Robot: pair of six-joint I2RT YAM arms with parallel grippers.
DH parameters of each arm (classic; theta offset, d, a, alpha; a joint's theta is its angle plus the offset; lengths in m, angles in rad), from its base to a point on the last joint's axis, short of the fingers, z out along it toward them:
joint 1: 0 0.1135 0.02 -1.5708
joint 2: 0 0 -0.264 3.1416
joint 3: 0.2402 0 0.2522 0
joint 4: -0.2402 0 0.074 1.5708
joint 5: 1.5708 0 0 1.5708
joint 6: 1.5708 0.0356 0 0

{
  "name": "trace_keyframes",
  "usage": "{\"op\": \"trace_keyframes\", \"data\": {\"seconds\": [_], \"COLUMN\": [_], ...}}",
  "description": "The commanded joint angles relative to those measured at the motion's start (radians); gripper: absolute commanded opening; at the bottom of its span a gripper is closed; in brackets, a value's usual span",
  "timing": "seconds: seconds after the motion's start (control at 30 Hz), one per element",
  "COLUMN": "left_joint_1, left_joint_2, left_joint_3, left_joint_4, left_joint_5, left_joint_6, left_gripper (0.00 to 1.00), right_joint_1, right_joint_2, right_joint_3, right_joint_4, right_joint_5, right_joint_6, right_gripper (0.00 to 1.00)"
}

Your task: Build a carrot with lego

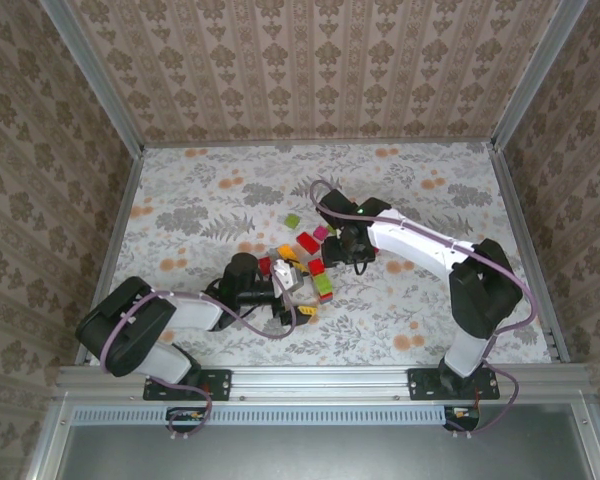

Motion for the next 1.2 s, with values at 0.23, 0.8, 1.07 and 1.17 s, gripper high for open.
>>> {"op": "trace_keyframes", "data": {"seconds": [0.23, 0.8, 1.07, 1.17], "left_joint_1": [0.002, 0.001, 0.006, 0.010], "left_joint_2": [0.027, 0.040, 0.051, 0.059], "left_joint_3": [0.034, 0.055, 0.087, 0.102], "left_joint_4": [-0.011, -0.033, -0.067, -0.082], "left_joint_5": [0.001, -0.031, -0.034, -0.035], "left_joint_6": [0.001, 0.008, 0.032, 0.044], "left_gripper": [1.00, 1.00, 1.00, 1.00], "right_joint_1": [0.008, 0.046, 0.037, 0.028], "right_joint_2": [0.030, 0.082, 0.059, 0.037], "right_joint_3": [0.040, 0.119, 0.130, 0.127], "right_joint_4": [0.024, -0.028, -0.043, -0.038], "right_joint_5": [-0.085, -0.086, -0.010, 0.019], "right_joint_6": [-0.093, -0.192, -0.180, -0.172], "right_gripper": [0.69, 0.71, 0.74, 0.74]}}
